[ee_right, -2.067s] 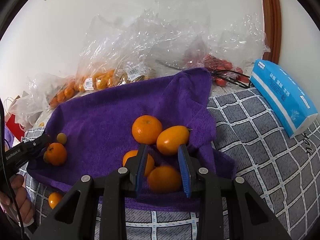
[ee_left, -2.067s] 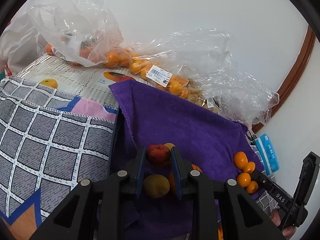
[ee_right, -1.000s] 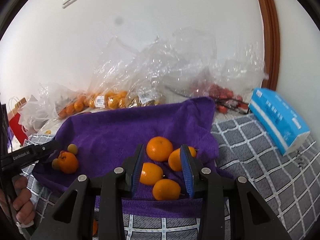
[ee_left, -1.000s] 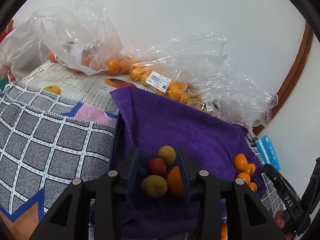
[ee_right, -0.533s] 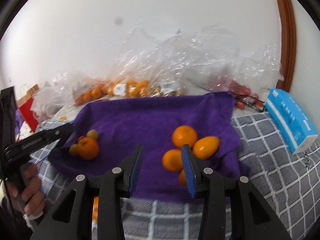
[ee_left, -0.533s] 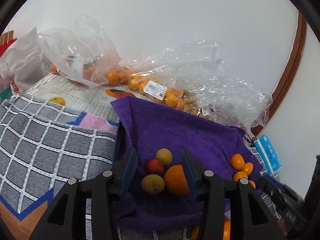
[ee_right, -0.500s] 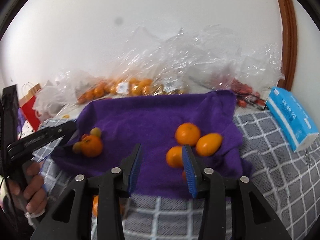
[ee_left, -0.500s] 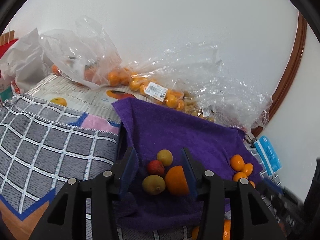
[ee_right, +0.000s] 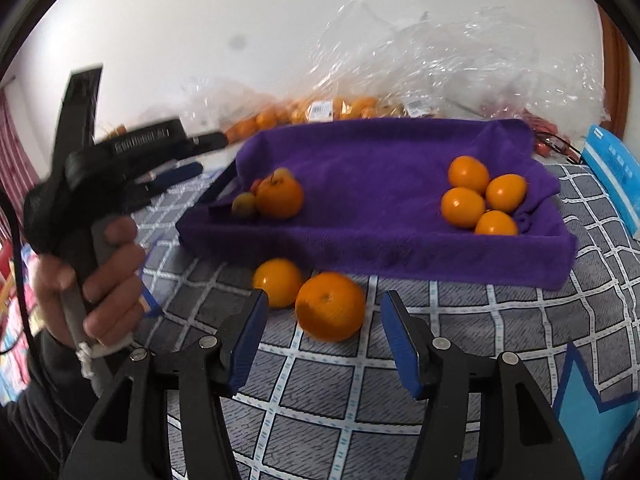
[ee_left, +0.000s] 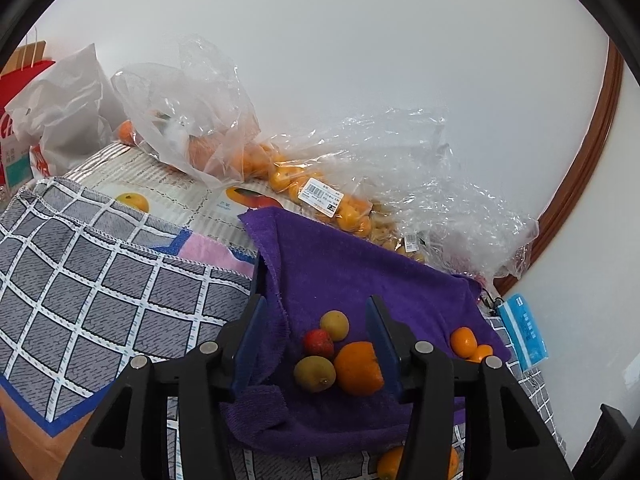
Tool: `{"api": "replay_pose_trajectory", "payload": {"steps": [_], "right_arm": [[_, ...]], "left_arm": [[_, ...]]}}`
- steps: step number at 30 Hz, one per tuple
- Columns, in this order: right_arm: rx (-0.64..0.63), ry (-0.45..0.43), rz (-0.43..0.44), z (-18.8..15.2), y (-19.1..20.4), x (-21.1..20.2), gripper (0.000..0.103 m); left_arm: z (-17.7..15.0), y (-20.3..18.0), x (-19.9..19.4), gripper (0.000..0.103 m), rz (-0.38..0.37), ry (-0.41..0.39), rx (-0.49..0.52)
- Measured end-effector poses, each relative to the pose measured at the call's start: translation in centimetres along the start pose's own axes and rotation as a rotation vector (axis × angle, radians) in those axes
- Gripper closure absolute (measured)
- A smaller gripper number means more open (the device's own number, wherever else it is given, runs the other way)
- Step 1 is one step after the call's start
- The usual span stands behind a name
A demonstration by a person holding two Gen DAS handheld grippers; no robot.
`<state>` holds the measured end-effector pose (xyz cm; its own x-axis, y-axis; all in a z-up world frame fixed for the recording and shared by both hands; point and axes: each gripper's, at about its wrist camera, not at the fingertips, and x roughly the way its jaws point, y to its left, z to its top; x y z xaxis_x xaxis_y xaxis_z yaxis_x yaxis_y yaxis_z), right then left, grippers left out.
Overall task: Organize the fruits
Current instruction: 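Move right tool to a large orange on the bed and grasp it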
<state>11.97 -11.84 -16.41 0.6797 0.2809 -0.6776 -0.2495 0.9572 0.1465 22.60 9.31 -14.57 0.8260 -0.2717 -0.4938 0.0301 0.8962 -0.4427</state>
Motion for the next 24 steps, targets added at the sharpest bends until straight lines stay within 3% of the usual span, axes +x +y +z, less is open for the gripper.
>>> {"api": "replay_pose_trajectory", "payload": {"steps": [10,13,17,24], "right_arm": [[-0.082,0.025,-0.108,0.2,1.0,2.0,0.049],[-0.095,0.036,-0.117,0.2,1.2,2.3,0.06],[-0.083,0.021,-0.116,0.0,0.8,1.8,0.061],[-0.066,-0.041,-0.192,-0.8,-1.6,-1.4,0.061]], "left_arm": [[0.1,0.3,-0.2,0.054,-0.001,-0.004,-0.012],[0.2,0.3,-0.2,0.054,0.002,-0.003,-0.015],[0.2,0.5,-0.1,0.054,-0.001,0.002,-0.022],[0.3,0.7,-0.2,0.054,-0.019,0.007,-0.039]]}}
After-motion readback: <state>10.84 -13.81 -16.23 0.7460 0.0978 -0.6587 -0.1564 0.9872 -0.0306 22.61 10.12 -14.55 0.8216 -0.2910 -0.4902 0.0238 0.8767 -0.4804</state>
